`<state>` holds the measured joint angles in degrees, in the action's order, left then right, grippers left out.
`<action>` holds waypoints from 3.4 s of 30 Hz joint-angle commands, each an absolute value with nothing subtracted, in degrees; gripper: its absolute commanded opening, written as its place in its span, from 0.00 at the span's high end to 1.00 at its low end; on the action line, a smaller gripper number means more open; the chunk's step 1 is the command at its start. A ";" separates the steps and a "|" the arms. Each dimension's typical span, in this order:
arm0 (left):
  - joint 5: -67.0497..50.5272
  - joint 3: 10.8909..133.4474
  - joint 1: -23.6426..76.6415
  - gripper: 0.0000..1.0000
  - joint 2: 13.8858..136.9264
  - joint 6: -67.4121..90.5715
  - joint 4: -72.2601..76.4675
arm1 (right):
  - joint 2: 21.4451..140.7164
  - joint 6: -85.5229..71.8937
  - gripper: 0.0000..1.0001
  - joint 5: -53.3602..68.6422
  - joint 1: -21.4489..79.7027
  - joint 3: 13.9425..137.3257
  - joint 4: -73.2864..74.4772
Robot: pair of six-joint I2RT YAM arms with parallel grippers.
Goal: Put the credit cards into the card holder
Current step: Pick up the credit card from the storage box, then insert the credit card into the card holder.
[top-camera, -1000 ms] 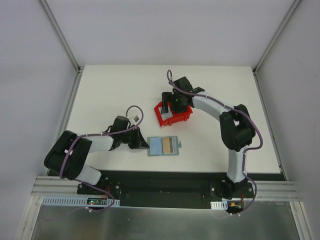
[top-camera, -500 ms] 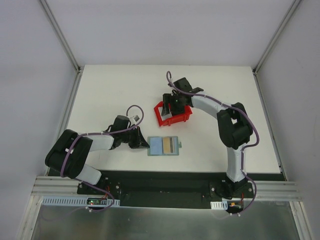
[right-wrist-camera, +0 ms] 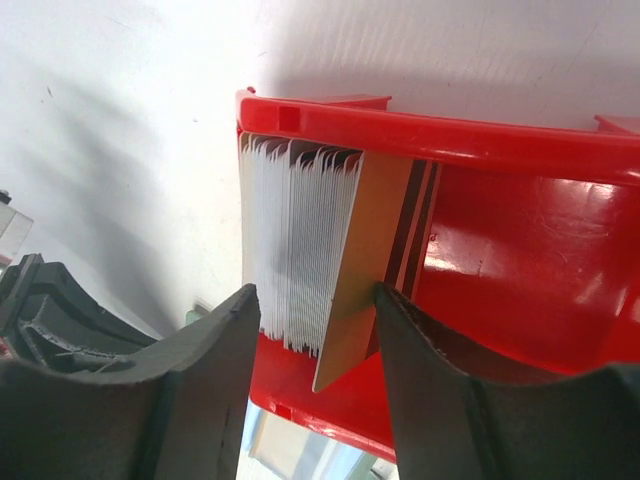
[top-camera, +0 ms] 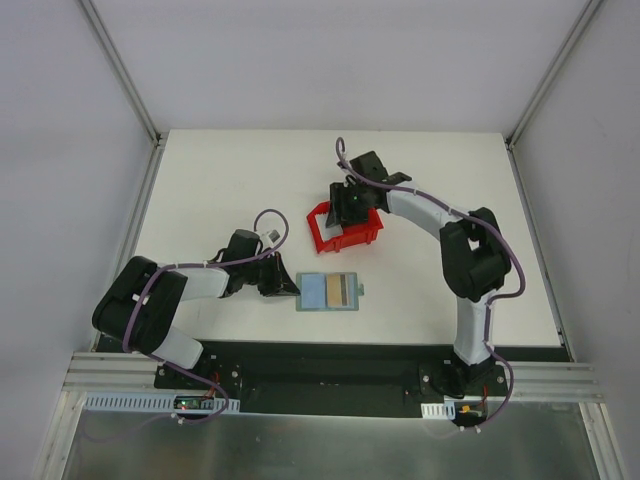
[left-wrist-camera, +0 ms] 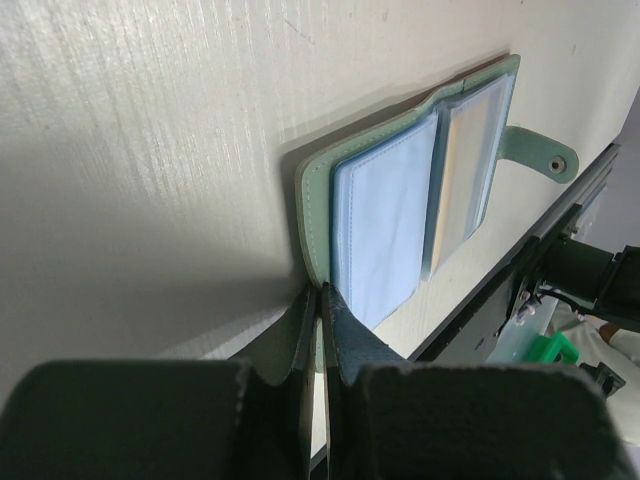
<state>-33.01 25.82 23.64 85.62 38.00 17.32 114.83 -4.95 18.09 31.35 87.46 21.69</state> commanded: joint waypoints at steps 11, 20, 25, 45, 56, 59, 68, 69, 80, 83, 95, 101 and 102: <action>-31.03 25.93 23.64 1.00 87.80 35.51 15.29 | 110.22 -3.17 0.73 14.95 31.29 89.30 23.81; -31.11 25.31 23.64 1.00 87.80 35.77 15.91 | 108.20 -0.44 0.89 5.55 31.38 92.28 27.50; -31.20 24.70 23.55 1.00 87.63 35.68 16.17 | 107.05 2.55 1.00 1.94 31.29 93.25 28.21; -30.94 22.68 23.64 1.00 86.75 37.35 17.22 | 72.88 -20.62 1.00 7.65 33.30 53.83 1.71; -29.44 18.11 24.08 1.00 82.79 41.83 18.37 | 72.58 -37.43 1.00 -1.93 49.12 30.95 -22.48; -29.27 17.49 24.34 1.00 82.62 42.27 18.72 | 76.01 -38.50 0.99 -1.85 50.27 29.53 -24.78; -28.83 16.79 24.43 1.00 82.53 42.98 19.42 | 82.44 -43.06 0.99 -2.55 53.26 24.88 -30.40; -28.83 16.96 24.43 1.00 82.53 42.98 19.51 | 82.88 -43.59 1.00 -2.72 53.52 24.35 -30.41; -28.48 17.05 24.43 1.00 83.41 42.72 19.86 | 84.11 -45.70 1.00 -3.51 55.37 22.50 -28.83; -28.56 17.23 24.43 1.00 83.67 42.63 19.95 | 84.02 -44.48 1.00 -2.20 55.46 22.94 -27.87; -27.95 18.28 24.43 1.00 83.85 42.10 19.16 | 78.93 -45.44 0.99 -4.04 55.63 22.41 -21.89; -28.21 18.63 24.43 1.00 84.20 42.10 19.25 | 83.05 -45.09 1.00 -2.11 55.63 24.78 -22.41; -28.21 18.63 24.43 1.00 84.03 42.10 19.42 | 83.84 -45.17 1.00 -1.94 55.63 25.05 -22.85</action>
<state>-32.86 18.90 23.70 82.26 44.18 23.68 80.71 -45.47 -3.73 55.00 23.73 -26.11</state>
